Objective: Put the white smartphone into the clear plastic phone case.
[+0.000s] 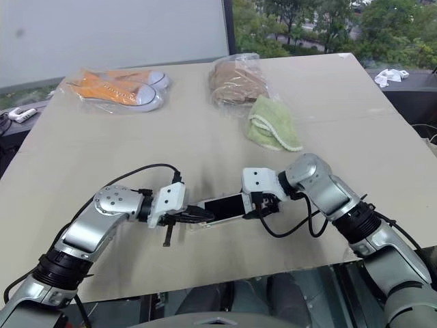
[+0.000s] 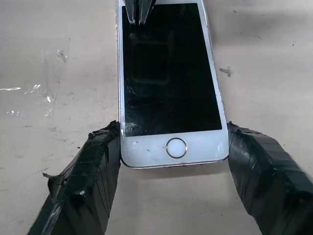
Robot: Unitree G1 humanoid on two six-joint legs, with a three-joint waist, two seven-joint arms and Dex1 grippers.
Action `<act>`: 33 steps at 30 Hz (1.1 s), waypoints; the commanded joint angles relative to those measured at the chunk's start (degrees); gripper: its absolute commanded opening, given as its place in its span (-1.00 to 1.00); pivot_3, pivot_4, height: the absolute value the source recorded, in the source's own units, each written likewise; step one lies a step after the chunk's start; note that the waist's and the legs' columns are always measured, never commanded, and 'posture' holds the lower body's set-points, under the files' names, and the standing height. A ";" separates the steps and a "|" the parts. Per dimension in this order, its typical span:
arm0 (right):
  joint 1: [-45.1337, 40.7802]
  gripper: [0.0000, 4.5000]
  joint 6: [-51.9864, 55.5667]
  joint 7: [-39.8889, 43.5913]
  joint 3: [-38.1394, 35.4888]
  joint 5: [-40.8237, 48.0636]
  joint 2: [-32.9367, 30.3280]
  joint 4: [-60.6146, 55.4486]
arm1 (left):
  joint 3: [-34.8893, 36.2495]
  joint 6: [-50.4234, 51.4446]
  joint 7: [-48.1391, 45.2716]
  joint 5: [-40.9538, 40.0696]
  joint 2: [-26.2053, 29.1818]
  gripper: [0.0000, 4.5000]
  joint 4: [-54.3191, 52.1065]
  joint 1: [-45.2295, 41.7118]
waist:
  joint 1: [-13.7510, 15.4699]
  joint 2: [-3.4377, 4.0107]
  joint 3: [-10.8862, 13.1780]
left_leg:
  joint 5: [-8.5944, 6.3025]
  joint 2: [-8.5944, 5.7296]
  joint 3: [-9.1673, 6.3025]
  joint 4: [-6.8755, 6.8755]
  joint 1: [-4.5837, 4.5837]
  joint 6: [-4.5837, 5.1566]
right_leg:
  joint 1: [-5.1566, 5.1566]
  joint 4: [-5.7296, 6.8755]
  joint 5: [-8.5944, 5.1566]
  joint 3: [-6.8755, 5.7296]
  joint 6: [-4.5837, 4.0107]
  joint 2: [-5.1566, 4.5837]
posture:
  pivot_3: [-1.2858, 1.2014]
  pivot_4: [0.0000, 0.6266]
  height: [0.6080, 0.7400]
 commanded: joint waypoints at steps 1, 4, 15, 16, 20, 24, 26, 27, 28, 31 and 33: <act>-1.94 0.29 0.10 -2.16 -0.34 -2.51 0.54 1.21 | -4.72 0.82 2.30 6.71 -0.57 -0.97 8.21 1.06 | 0.06 0.06 -0.07 | -0.01 0.00 -0.02 -0.01 0.08 0.02 | 0.09 0.00 0.00 -0.02 0.00 0.00 | 0.03 -0.52 1.00; -2.11 0.29 0.15 -2.02 -0.43 -2.76 0.79 1.40 | -5.43 0.02 2.80 7.41 -1.50 -0.97 10.48 0.64 | 0.11 0.12 -0.29 | -0.01 -0.01 -0.01 0.04 0.17 0.03 | 0.19 0.04 0.00 -0.04 0.01 0.00 | 0.03 -0.52 1.00; -2.01 0.29 0.30 0.41 -0.57 -1.95 0.37 0.91 | -5.17 0.60 2.39 6.01 -2.48 -0.97 9.82 1.67 | 0.22 0.23 -0.47 | -0.03 -0.02 -0.06 -0.01 0.59 0.05 | 0.67 -0.06 -0.01 -0.06 0.03 -0.02 | 0.03 -0.52 1.00; -2.00 0.29 0.40 0.62 -0.64 -1.67 0.48 1.00 | -5.01 0.57 2.59 5.98 -2.48 -0.97 9.70 1.77 | 0.25 0.23 -0.47 | -0.03 -0.02 -0.07 -0.01 0.59 0.05 | 0.67 -0.06 -0.01 -0.06 0.03 -0.03 | 0.03 -0.52 1.00; -2.07 0.97 0.55 1.40 -1.18 -0.43 0.91 1.25 | -4.38 1.18 2.83 5.30 -2.55 -1.00 9.17 2.23 | 0.27 0.24 -0.47 | -0.03 -0.03 -0.07 -0.03 0.60 0.05 | 0.69 -0.10 -0.01 -0.07 0.03 -0.04 | 0.03 -0.52 1.00; -2.26 0.97 1.78 2.20 -2.77 1.25 0.61 0.79 | -4.26 1.06 2.84 5.24 -2.45 -1.00 9.10 2.44 | 0.29 0.25 -0.46 | -0.03 -0.03 -0.08 -0.07 0.60 0.05 | 0.69 -0.14 -0.02 -0.07 0.03 -0.04 | 0.03 -0.52 1.00; -2.45 0.97 2.89 1.90 -4.28 2.34 0.33 0.50 | -4.26 1.03 2.77 5.19 -2.46 -1.00 9.21 2.34 | 0.30 0.27 -0.45 | -0.03 -0.03 -0.09 -0.08 0.59 0.05 | 0.69 -0.16 -0.02 -0.07 0.03 -0.05 | 0.03 -0.52 1.00; -2.52 0.97 3.26 2.18 -4.91 2.87 -0.25 0.27 | -4.28 1.04 2.72 5.16 -2.48 -1.00 9.21 2.30 | 0.30 0.27 -0.44 | -0.03 -0.03 -0.09 -0.09 0.59 0.05 | 0.70 -0.17 -0.02 -0.08 0.03 -0.05 | 0.03 -0.52 1.00; -2.38 0.97 3.52 3.01 -5.46 3.35 -1.46 -0.24 | -4.31 1.00 2.66 5.15 -2.49 -1.00 9.20 2.27 | 0.32 0.29 -0.43 | -0.03 -0.03 -0.10 -0.10 0.59 0.05 | 0.70 -0.18 -0.02 -0.08 0.03 -0.05 | 0.03 -0.52 1.00; -2.22 0.75 4.29 3.70 -7.26 4.42 -4.02 -0.55 | -4.29 0.91 2.57 5.10 -2.54 -1.00 9.16 2.19 | 0.34 0.35 -0.39 | -0.04 -0.03 -0.13 -0.12 0.59 0.06 | 0.76 -0.28 -0.02 -0.12 0.03 -0.07 | 0.03 -0.52 1.00; -1.88 0.46 4.03 4.38 -7.69 4.78 -5.62 -0.71 | -4.24 0.85 2.52 5.06 -2.52 -1.00 9.12 2.20 | 0.33 0.39 -0.37 | -0.04 -0.03 -0.14 -0.17 0.59 0.06 | 0.77 -0.34 -0.02 -0.13 0.04 -0.07 | 0.03 -0.52 1.00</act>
